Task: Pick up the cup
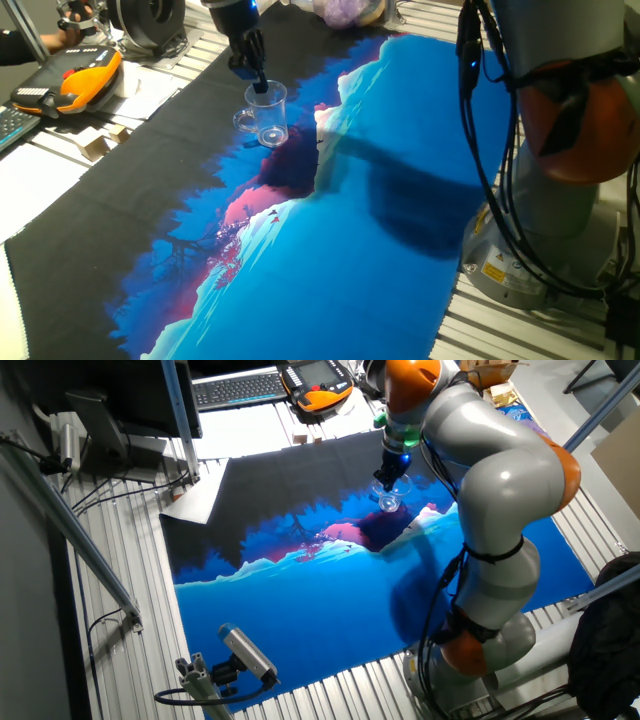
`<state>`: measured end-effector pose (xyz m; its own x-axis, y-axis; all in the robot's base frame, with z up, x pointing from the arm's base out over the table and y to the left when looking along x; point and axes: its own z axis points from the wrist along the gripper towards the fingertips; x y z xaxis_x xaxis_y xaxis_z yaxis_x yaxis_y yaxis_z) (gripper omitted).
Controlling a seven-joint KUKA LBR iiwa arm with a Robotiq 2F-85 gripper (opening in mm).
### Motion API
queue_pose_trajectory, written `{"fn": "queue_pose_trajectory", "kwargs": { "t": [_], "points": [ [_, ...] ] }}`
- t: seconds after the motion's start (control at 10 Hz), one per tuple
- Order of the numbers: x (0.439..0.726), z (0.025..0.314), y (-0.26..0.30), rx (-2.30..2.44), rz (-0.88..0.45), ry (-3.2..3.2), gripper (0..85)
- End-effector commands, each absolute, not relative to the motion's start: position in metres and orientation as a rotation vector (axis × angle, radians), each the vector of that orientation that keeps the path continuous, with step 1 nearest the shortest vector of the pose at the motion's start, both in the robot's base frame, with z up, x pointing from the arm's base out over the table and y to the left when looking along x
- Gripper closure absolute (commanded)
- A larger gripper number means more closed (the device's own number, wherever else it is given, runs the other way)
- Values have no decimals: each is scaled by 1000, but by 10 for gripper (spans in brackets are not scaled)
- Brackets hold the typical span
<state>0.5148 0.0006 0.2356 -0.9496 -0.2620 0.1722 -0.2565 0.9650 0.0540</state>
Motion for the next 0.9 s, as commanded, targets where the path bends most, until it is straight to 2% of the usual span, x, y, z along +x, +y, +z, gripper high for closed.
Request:
{"fn": "queue_pose_trajectory", "kwargs": {
  "t": [0.0, 0.4, 0.6, 0.8],
  "points": [
    [515, 236, 1, 381, -44, -2943, 850],
    [515, 236, 1, 294, -5, -2953, 850],
    [515, 236, 1, 272, -50, -2957, 850],
    [515, 236, 1, 260, 23, -2968, 850]
  ]
}}
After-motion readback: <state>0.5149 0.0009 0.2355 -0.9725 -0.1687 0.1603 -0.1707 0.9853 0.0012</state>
